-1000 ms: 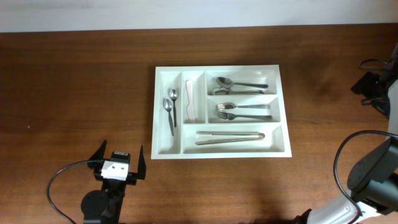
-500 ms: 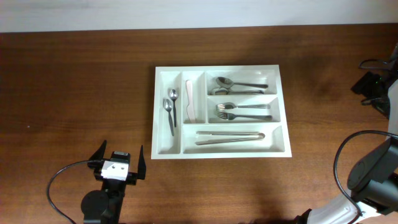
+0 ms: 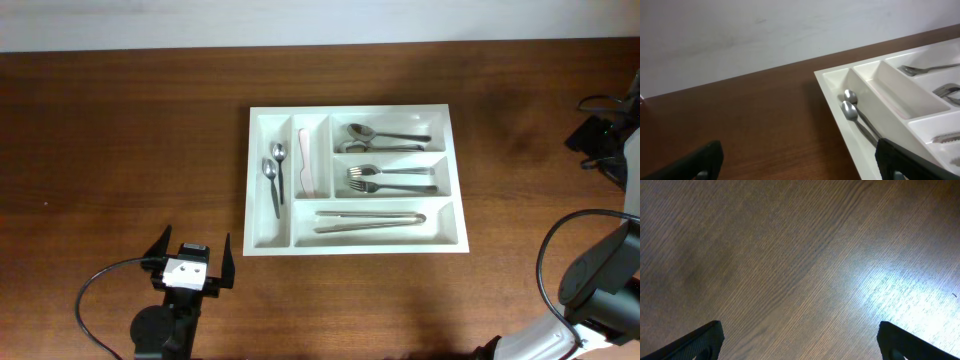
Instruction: Pack container
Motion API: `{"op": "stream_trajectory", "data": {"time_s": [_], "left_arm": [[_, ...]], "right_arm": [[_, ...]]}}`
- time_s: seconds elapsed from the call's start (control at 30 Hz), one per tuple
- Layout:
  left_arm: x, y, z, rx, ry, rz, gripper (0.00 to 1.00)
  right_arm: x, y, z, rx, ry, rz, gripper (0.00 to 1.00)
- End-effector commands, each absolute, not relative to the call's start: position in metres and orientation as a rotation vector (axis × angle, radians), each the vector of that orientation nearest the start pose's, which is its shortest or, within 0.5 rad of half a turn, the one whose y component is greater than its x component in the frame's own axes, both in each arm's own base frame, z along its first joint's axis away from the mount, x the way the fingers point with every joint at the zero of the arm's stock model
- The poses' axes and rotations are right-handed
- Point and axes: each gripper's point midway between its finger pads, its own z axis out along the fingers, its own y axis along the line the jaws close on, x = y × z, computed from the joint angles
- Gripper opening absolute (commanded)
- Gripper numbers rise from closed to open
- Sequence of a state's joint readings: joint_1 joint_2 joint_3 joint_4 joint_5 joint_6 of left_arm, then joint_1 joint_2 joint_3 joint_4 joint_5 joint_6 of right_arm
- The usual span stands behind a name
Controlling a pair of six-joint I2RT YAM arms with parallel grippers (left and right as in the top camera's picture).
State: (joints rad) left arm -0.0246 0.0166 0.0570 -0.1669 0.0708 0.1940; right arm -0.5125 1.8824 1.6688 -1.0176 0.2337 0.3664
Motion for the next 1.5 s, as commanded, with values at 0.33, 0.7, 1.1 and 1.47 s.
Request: {"op": "stream_trajectory", "data": {"time_s": [0.33,0.7,1.1,1.47], "left_arm": [[0.242,-0.014,0.156,0.224,1.675,0.09,0.99],[0.242,-0.014,0.156,0.224,1.675,0.09,0.99],[0.242,-0.014,0.156,0.224,1.675,0.09,0.99],[0.242,-0.014,0.156,0.224,1.675,0.09,0.99]], "right_arm": [[0.358,-0.241,0.21,1.181,2.347,-0.38,0.99],[0.367,-0.135,0.344,0.765,1.866,-0.186,0.99],[0.276,-0.065,0.406,0.548,1.478,0.027,0.99],[0.207,-0.048,0.41,0.462,1.226,0.135,0.99]]}}
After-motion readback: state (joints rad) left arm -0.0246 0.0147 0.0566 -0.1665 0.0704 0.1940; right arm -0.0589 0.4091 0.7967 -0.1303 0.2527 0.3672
